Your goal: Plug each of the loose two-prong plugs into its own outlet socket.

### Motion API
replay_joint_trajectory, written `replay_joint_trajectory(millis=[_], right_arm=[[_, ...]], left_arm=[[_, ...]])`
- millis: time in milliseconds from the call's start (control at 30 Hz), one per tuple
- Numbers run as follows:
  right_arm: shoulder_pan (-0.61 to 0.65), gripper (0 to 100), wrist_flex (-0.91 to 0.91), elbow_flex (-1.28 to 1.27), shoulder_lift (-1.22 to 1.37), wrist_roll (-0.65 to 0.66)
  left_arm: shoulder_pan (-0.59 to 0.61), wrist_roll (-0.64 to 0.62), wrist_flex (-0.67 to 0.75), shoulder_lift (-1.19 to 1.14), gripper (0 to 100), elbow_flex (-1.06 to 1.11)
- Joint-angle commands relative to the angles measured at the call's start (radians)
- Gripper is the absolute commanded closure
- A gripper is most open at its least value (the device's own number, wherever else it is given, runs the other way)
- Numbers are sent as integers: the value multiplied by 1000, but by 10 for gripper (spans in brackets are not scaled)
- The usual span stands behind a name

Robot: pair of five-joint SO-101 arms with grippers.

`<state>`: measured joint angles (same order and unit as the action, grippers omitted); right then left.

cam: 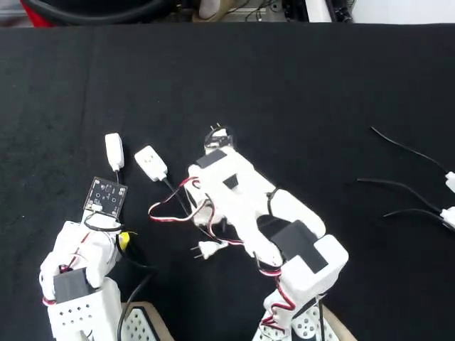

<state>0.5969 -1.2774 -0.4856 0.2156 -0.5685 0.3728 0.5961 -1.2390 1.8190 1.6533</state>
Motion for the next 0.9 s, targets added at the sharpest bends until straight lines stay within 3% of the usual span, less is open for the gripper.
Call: replay_joint_trajectory(millis=[0, 167, 367, 533, 667, 867], right_arm=[[-51, 986, -152, 30, -61, 129], [-253, 986, -270, 25, -111, 288], [-470, 948, -275, 36, -122, 319], [-499, 871, -252, 31, -111, 302], [-499, 872, -146, -10, -111, 190], [-508, 884, 31, -79, -111, 180]], left_arm=[[-12, 11, -5, 5, 726, -2], [-10, 11, -5, 5, 726, -2], [-13, 11, -5, 5, 726, -2], [-13, 11, -5, 5, 726, -2], [-13, 11, -5, 5, 726, -2], [-13, 11, -5, 5, 726, -2]])
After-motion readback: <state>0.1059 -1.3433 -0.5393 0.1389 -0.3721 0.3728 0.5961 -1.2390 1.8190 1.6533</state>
